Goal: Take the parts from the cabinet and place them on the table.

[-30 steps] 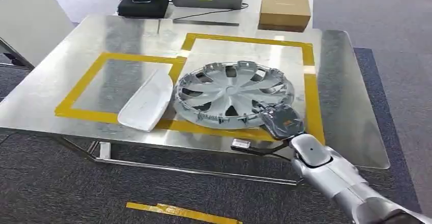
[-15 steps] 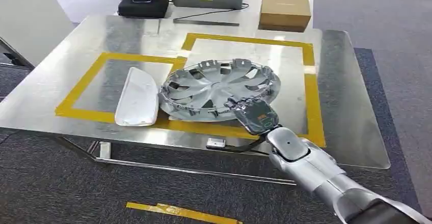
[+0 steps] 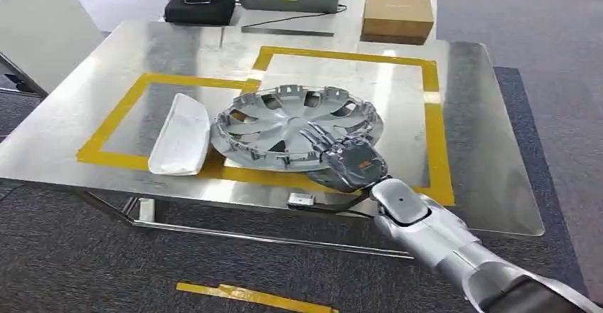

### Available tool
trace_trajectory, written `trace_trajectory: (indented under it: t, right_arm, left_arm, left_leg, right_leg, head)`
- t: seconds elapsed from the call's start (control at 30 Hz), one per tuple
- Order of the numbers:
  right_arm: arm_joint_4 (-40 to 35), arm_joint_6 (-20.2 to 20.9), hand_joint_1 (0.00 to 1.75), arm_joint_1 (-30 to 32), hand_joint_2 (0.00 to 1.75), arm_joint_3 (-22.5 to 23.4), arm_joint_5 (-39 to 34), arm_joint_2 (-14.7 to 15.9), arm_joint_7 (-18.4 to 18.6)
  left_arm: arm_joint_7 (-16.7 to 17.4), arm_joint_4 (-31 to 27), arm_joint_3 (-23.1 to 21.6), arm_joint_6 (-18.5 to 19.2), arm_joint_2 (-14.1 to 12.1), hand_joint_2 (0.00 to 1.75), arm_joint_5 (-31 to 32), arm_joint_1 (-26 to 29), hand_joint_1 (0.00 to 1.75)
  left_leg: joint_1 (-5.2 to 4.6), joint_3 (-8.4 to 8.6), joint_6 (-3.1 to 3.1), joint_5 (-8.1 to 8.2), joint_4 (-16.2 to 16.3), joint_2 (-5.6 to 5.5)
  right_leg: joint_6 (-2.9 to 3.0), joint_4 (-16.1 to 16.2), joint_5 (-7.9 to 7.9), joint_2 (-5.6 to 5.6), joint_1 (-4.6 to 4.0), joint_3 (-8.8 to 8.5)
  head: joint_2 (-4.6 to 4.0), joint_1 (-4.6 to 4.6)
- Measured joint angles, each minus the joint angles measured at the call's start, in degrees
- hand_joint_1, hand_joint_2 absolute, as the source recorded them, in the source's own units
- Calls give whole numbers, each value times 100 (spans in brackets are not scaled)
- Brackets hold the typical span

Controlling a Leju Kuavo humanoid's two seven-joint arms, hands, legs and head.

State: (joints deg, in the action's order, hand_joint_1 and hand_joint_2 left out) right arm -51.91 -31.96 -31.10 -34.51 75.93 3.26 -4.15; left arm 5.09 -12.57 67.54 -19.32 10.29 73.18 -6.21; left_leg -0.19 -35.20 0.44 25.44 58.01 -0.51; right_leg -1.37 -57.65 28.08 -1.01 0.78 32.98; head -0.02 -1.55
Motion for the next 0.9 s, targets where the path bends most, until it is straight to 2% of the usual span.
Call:
trace_trajectory:
  t: [0.73,0.8,0.9]
  right_arm:
    - [28,144,0,-181,0,195,-317,151,-52]
    - [-26,-31,0,-154,0,236,-400,184,16]
    - [-452,-660,0,19,0,513,-472,245,109]
  left_arm:
    - [46,0,2,184,-20,0,-63,14,0]
    - [57,0,2,192,-17,0,-70,15,0]
    - [68,0,4,190,-17,0,-94,34,0]
  left_leg:
    - [0,2,0,0,0,0]
    - [0,2,0,0,1,0]
    - [0,2,0,0,0,0]
  right_leg:
    - [0,0,0,0,1,0]
    - [0,1,0,-1,1,1]
    - [0,1,0,1,1,0]
  head:
    - [0,-2]
    - [2,-4]
    - [2,-2]
